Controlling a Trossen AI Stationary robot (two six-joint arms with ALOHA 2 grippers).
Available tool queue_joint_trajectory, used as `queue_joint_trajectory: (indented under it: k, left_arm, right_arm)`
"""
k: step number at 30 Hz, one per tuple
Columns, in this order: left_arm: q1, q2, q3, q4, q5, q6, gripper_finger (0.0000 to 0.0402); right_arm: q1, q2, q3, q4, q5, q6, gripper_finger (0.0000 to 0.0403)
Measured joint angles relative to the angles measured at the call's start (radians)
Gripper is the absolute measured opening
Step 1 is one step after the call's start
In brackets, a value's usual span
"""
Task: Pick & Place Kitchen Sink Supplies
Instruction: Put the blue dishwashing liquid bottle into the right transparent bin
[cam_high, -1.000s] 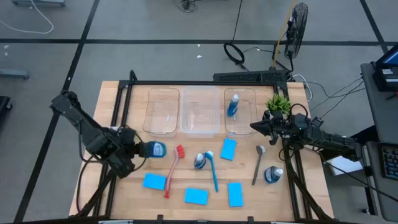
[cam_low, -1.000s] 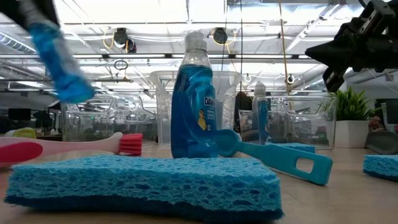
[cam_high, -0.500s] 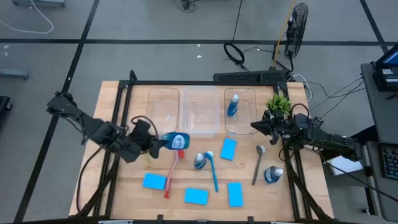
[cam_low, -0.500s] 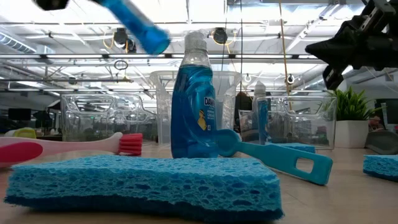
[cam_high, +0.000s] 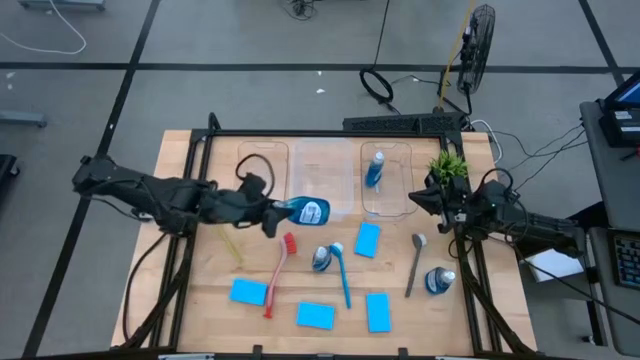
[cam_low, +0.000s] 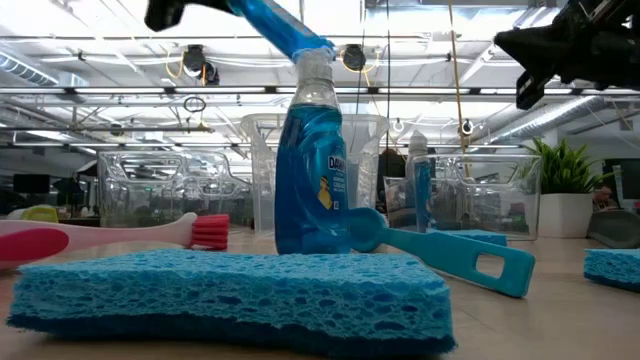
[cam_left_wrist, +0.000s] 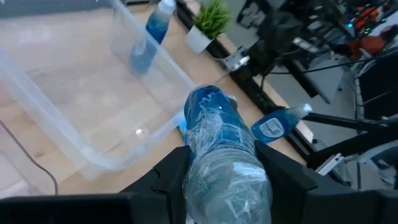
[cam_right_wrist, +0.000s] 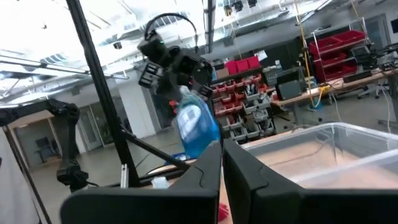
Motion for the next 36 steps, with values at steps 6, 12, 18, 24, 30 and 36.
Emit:
queue_joint_trajectory:
  k: [6,12,18,24,30,36]
  left_arm:
    - [0.107,0.064,0.000,0.069,0.148,0.030,0.0153]
    - [0.178,0.115,0.026,0.121,0.262,0.075,0.0153]
    - [0.219,0.171,0.146,0.051,0.313,0.161,0.0153]
    - [0.235,0.263,0.304,-0.118,0.338,0.239,0.0153]
    - [0.235,0.363,0.436,-0.223,0.352,0.315,0.0153]
    - [0.241,0.427,0.514,-0.223,0.390,0.366,0.0153]
  right_arm:
    - [0.000,0.126,0.078,-0.005,-0.035,-0.058,0.0004]
    - [0.000,0.282,0.190,-0.036,-0.076,-0.147,0.0004]
    - [0.000,0.439,0.328,-0.128,-0.080,-0.239,0.0004]
    - [0.000,0.566,0.450,-0.217,-0.105,-0.307,0.0004]
    - [0.000,0.645,0.510,-0.224,-0.133,-0.342,0.0004]
    - [0.000,0.701,0.534,-0.217,-0.204,-0.331,0.0033]
